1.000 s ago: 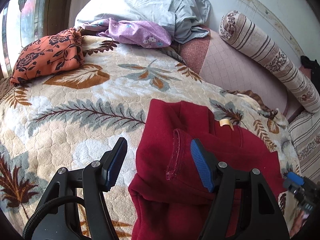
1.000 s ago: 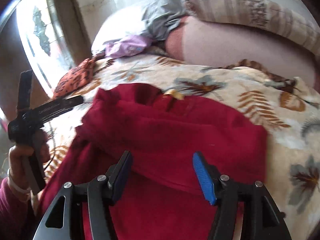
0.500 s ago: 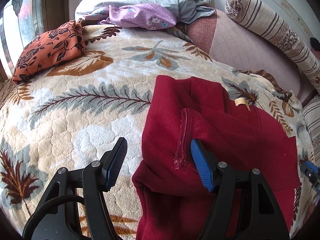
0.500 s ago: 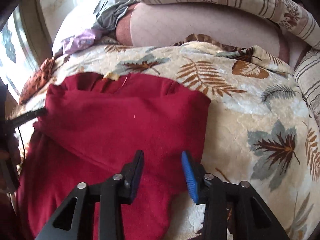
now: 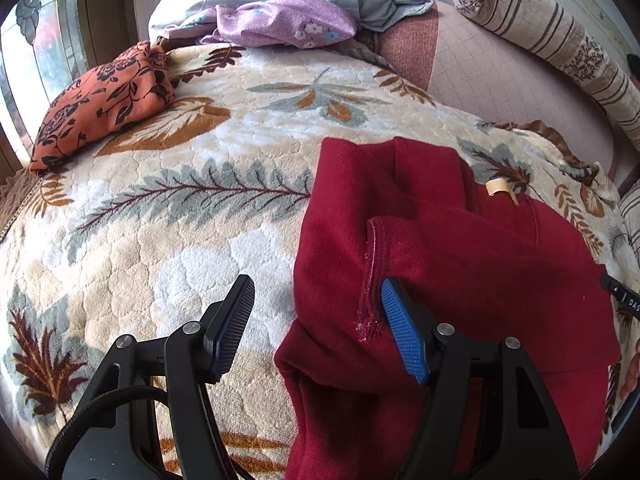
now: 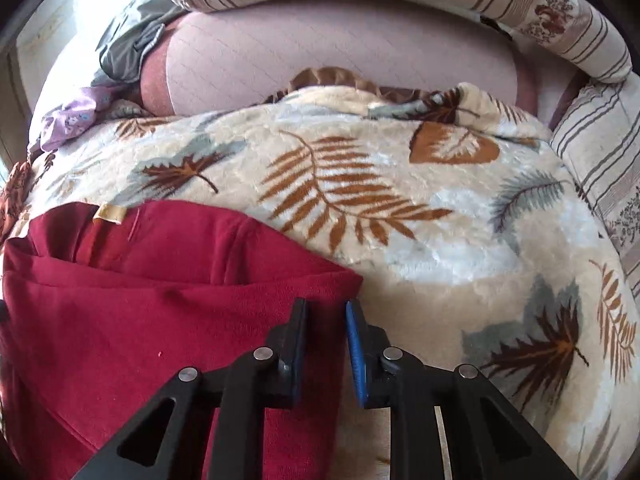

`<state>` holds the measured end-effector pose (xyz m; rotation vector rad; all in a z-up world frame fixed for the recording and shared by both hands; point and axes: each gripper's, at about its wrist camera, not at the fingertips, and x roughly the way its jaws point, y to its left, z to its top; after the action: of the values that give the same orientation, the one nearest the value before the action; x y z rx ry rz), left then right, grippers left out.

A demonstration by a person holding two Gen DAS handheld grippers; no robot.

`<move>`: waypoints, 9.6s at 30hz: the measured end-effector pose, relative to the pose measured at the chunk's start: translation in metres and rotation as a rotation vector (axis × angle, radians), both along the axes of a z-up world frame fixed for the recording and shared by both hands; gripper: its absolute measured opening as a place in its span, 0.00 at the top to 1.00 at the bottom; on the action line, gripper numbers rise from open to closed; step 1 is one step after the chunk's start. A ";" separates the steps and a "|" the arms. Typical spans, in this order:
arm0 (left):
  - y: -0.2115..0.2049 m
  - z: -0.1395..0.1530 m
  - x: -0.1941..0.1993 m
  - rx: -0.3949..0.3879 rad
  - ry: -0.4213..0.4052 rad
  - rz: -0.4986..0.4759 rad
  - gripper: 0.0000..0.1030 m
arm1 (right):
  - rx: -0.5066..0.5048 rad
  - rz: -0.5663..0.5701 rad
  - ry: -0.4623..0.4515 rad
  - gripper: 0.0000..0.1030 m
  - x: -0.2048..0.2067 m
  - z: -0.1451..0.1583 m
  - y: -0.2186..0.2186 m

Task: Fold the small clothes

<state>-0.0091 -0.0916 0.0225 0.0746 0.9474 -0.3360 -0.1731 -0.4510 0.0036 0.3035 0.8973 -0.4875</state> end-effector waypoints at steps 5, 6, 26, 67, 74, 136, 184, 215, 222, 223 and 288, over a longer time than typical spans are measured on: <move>0.008 0.003 0.000 -0.016 0.033 0.010 0.34 | 0.031 0.032 -0.144 0.80 -0.011 0.043 0.024; 0.008 0.004 -0.001 -0.017 0.036 0.009 0.34 | 0.042 0.076 -0.169 0.78 -0.006 0.051 0.037; 0.066 0.032 0.015 -0.053 -0.047 0.158 0.34 | 0.241 0.583 -0.080 0.55 0.127 0.019 0.266; -0.008 0.005 -0.008 0.009 -0.076 -0.054 0.34 | 0.062 0.247 -0.132 0.54 0.070 0.000 0.127; -0.012 -0.002 -0.007 0.031 -0.072 -0.049 0.34 | 0.049 0.243 -0.138 0.52 0.075 -0.003 0.126; -0.029 -0.004 -0.017 0.035 -0.083 -0.119 0.32 | 0.119 0.084 -0.121 0.82 -0.069 0.012 0.039; 0.030 -0.014 -0.032 0.063 -0.007 -0.106 0.30 | 0.200 -0.010 -0.125 0.67 -0.135 -0.002 0.070; 0.053 0.010 -0.032 -0.212 0.047 -0.041 0.44 | 0.391 -0.091 -0.181 0.38 -0.088 -0.013 0.029; 0.044 -0.003 -0.020 -0.174 0.085 -0.029 0.44 | 0.182 -0.060 -0.153 0.75 -0.082 -0.006 0.041; 0.042 -0.007 -0.018 -0.150 0.093 -0.023 0.44 | 0.170 -0.057 -0.153 0.76 -0.084 -0.006 0.041; 0.102 -0.006 -0.211 0.081 0.045 -0.029 0.42 | 0.291 0.255 -0.035 0.30 -0.254 -0.010 0.141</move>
<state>-0.2202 0.0100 0.0161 0.1552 1.0057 -0.3269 -0.4272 -0.3102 -0.0061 0.4542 0.9578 -0.1144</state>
